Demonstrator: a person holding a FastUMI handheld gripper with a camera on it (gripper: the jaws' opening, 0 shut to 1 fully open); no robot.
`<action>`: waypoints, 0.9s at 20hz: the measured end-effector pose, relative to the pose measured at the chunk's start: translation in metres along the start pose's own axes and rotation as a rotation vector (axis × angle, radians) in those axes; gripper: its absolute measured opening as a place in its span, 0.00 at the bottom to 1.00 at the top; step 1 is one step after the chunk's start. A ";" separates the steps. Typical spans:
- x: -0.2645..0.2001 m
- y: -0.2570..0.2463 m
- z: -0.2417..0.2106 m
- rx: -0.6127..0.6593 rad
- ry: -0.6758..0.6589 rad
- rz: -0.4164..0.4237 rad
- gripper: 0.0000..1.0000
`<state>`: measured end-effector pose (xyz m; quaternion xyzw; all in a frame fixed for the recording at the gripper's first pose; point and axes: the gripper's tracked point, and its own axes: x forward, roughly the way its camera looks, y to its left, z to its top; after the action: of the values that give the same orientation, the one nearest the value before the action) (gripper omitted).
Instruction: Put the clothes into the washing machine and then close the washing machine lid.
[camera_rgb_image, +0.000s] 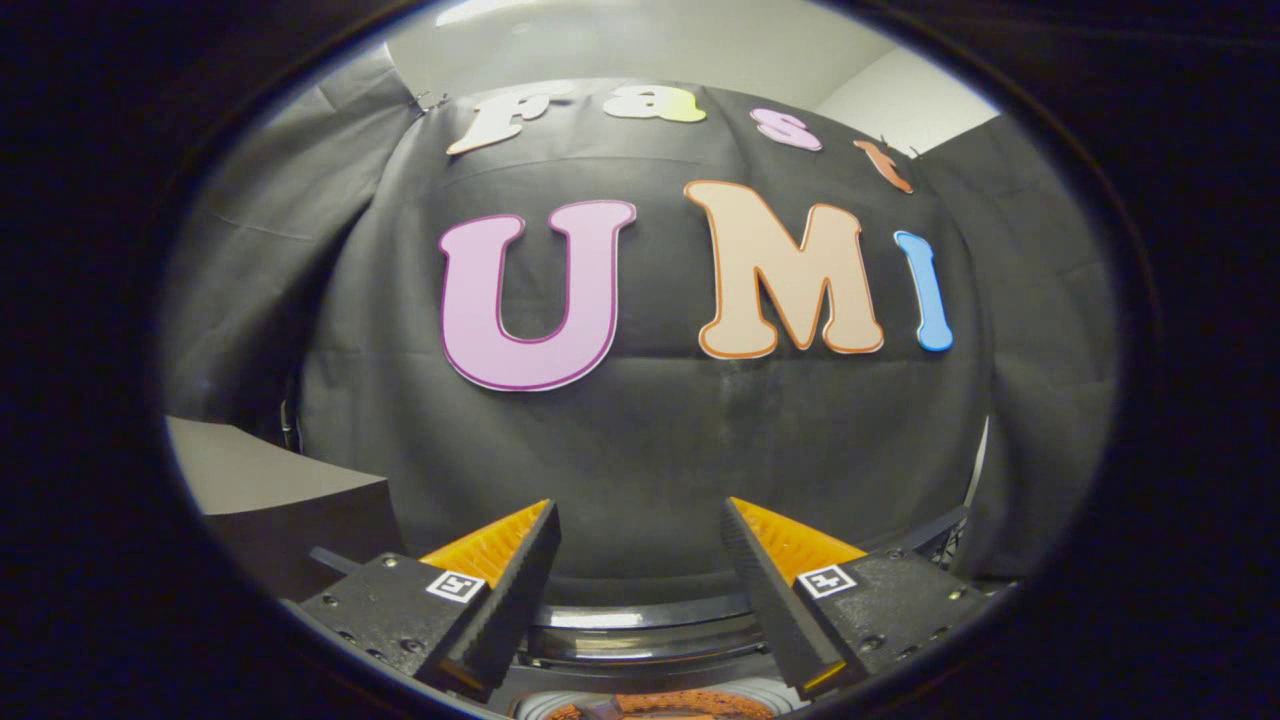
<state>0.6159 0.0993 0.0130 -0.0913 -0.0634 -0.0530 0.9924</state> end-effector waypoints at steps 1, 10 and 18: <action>-0.002 0.000 0.001 0.001 -0.008 0.007 0.98; -0.058 -0.003 -0.051 -0.024 0.103 0.010 0.98; -0.112 -0.019 -0.076 0.106 0.192 -0.068 0.97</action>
<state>0.5117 0.0765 -0.0729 -0.0311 0.0261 -0.0916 0.9950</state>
